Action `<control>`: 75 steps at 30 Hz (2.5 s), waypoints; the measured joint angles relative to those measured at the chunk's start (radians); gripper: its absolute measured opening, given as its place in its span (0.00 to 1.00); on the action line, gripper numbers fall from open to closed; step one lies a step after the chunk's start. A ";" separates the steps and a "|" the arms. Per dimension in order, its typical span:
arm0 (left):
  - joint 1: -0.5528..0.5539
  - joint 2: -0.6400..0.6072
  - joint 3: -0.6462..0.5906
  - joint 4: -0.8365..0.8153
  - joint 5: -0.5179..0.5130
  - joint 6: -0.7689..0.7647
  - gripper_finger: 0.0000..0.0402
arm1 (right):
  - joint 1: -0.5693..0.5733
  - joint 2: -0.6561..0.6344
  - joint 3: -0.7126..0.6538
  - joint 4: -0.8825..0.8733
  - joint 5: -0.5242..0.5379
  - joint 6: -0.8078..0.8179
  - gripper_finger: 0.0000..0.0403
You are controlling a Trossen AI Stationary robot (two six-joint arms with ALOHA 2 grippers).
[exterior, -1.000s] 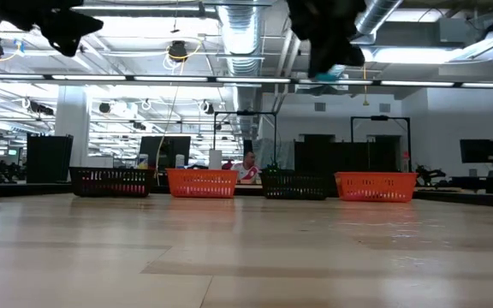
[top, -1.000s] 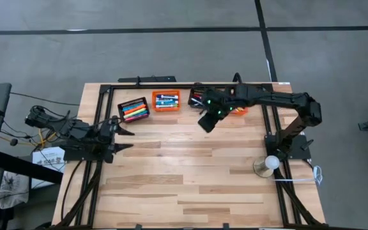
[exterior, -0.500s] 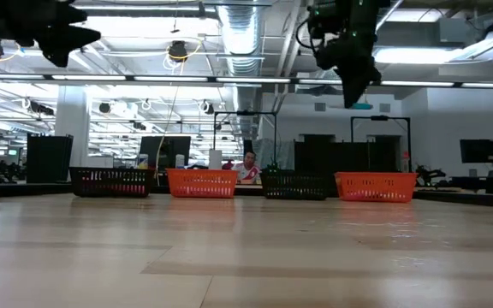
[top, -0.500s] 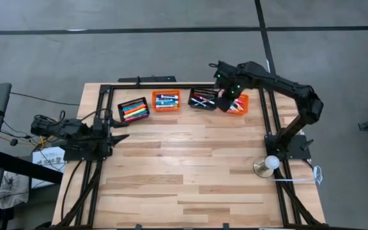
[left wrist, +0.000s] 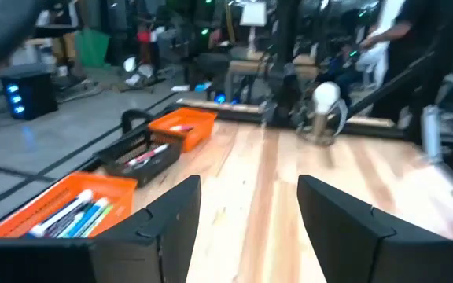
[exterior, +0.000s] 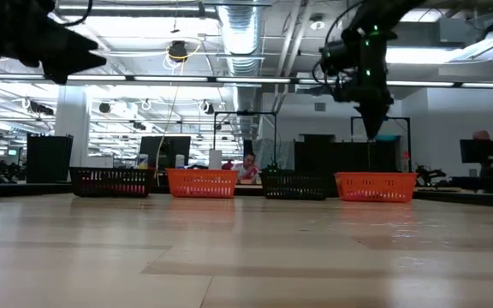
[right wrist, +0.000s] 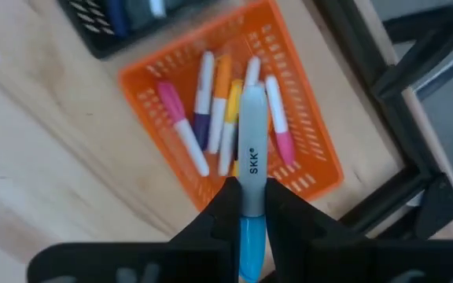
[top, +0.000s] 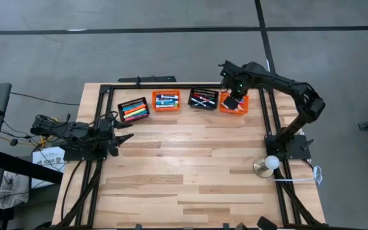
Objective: Pick & Place Markers
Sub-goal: Put the small light blue highlighter pen into the right orange bin, then return to Home Position
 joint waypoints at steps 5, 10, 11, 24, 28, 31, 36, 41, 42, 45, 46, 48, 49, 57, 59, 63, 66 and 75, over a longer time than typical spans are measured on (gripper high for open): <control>0.000 0.000 -0.024 0.000 -0.064 -0.001 0.53 | -0.031 0.000 -0.088 0.087 -0.003 -0.011 0.10; 0.000 0.000 -0.039 0.001 -0.082 -0.025 0.53 | -0.041 0.015 -0.138 0.154 -0.004 -0.045 0.10; 0.000 0.000 -0.041 -0.001 -0.083 -0.026 0.53 | -0.045 0.025 -0.145 0.158 -0.004 -0.046 0.10; 0.000 0.000 -0.041 0.006 -0.083 -0.087 0.53 | -0.055 0.228 -0.149 0.245 0.019 -0.071 0.11; 0.000 0.000 -0.041 0.006 -0.083 -0.100 0.53 | -0.051 0.232 -0.148 0.268 -0.005 -0.078 0.12; 0.000 0.000 -0.041 0.006 -0.083 -0.100 0.53 | -0.052 0.221 -0.147 0.291 -0.011 -0.079 0.13; 0.000 0.000 -0.041 0.006 -0.083 -0.100 0.53 | -0.073 0.220 -0.146 0.298 -0.061 -0.082 0.21; 0.000 0.000 -0.041 0.006 -0.083 -0.100 0.53 | -0.085 0.220 -0.137 0.282 -0.094 -0.082 0.35; 0.000 0.000 -0.041 0.006 -0.083 -0.100 0.53 | -0.085 0.220 -0.133 0.285 -0.105 -0.082 0.37; 0.000 0.000 -0.041 0.006 -0.083 -0.100 0.53 | -0.084 0.212 -0.111 0.288 -0.105 -0.078 0.43; 0.000 0.000 -0.041 0.006 -0.083 -0.100 0.53 | -0.083 0.205 -0.100 0.286 -0.103 -0.073 0.44; 0.000 0.000 -0.041 0.006 -0.083 -0.100 0.53 | -0.082 0.182 -0.084 0.288 -0.105 -0.063 0.45; 0.000 0.000 -0.041 0.006 -0.083 -0.100 0.53 | -0.079 0.167 -0.076 0.278 -0.107 -0.060 0.45; 0.000 0.000 -0.040 0.011 -0.082 -0.099 0.53 | -0.038 -0.109 -0.091 0.263 -0.112 0.023 0.43; 0.000 0.001 -0.040 0.027 -0.082 -0.099 0.53 | -0.013 -0.212 -0.122 0.273 -0.111 0.038 0.43; 0.000 0.001 -0.040 0.057 -0.082 -0.100 0.53 | 0.050 -0.442 -0.241 0.348 -0.109 0.100 0.44; 0.000 0.001 -0.040 0.061 -0.082 -0.094 0.53 | 0.108 -0.613 -0.345 0.397 -0.109 0.158 0.44; 0.000 0.000 -0.040 0.075 -0.008 -0.088 0.53 | 0.312 -1.038 -0.611 0.577 -0.107 0.287 0.43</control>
